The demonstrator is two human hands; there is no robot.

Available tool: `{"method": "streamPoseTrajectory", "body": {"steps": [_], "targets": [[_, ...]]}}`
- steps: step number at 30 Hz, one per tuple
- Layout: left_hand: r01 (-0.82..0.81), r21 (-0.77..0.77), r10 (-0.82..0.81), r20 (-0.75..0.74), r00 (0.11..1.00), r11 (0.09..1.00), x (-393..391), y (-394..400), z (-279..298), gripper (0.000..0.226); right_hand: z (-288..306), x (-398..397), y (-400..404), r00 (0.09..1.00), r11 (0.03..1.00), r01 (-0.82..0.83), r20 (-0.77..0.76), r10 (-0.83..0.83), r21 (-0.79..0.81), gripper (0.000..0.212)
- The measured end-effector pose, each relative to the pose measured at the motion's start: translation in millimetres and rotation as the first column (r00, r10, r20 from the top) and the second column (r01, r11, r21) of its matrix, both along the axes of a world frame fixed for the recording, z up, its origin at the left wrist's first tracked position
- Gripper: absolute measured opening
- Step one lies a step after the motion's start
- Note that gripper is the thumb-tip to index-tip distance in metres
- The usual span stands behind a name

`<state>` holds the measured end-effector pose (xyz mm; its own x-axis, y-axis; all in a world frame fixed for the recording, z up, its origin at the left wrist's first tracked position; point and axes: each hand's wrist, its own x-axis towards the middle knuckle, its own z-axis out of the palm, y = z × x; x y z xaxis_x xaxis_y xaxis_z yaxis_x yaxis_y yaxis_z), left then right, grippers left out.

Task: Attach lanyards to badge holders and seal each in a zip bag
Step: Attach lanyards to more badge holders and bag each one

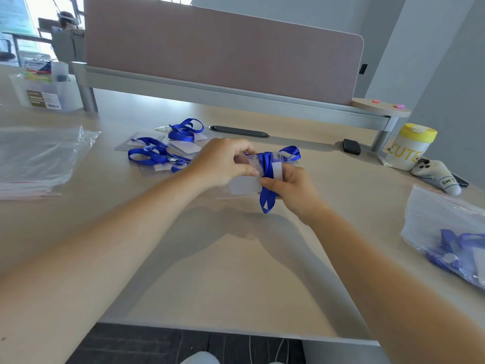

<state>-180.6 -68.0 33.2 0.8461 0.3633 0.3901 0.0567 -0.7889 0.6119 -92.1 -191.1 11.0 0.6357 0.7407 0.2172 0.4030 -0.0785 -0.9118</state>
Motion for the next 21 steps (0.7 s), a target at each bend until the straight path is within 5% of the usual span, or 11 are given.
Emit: {"method": "streamPoseTrajectory", "body": {"steps": [4,10,16,21], "targets": [[-0.124,0.085,0.128,-0.047,0.991,0.989,-37.9,24.6,-11.2,0.055,-8.4,-13.1,15.2,0.999,0.998,0.010,0.038,-0.012,0.059,0.028],[-0.349,0.217,0.380,-0.121,0.917,0.912,-116.8,70.7,-39.5,0.064,-17.9,-52.2,45.3,0.985,0.998,-0.020,0.170,0.010,0.058,0.026],[-0.557,0.471,0.696,-0.192,0.692,0.684,-192.5,111.3,-54.2,0.068,-23.3,-86.8,74.8,0.958,0.999,-0.046,0.285,0.040,0.013,0.015],[-0.640,0.464,0.788,-0.296,0.540,0.613,-223.1,137.3,-66.6,0.070,-22.6,-98.4,86.6,0.946,0.998,-0.055,0.321,0.051,0.004,0.021]]}}
